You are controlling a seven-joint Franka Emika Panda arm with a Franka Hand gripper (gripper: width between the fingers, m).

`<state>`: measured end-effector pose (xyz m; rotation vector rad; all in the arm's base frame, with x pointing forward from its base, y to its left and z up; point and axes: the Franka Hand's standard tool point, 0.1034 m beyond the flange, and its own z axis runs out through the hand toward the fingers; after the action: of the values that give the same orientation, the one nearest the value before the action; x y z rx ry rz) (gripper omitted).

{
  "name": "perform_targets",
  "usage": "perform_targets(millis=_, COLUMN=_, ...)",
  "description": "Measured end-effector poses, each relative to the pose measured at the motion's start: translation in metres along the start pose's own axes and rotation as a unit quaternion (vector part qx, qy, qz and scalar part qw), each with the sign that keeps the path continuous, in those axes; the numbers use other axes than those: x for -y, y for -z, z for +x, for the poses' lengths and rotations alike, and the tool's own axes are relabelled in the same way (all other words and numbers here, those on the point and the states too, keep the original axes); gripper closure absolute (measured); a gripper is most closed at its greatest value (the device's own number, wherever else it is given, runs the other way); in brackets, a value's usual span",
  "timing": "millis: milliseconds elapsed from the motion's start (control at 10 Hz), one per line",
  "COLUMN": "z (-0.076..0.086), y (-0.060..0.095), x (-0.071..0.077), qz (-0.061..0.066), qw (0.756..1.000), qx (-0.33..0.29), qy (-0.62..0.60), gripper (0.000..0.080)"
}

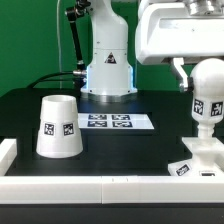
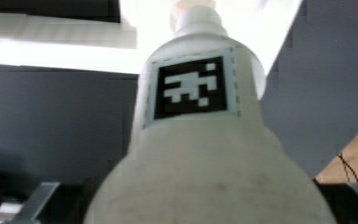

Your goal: Assemble lamp

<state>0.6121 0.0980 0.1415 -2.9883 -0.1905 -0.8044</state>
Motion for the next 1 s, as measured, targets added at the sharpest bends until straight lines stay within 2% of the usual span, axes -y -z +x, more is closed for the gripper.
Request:
perform_targets(millis=200, z=0.001, y=-0.004, x=-0.002, qz=-0.004, qw=1.000, qx=-0.016, qy=0.003, gripper=0.0220)
perform_targets(millis=800, z=-0.011, y=-0.015, x=0.001, qz=-0.004, qw=1.000, qx=-0.006, qy=0.006, gripper=0.0220)
perform_targets(millis=1000, z=-0.012, y=-0.018, x=0.004, qz=-0.006, qw=1.000, qx=-0.020, qy=0.008, gripper=0.0220)
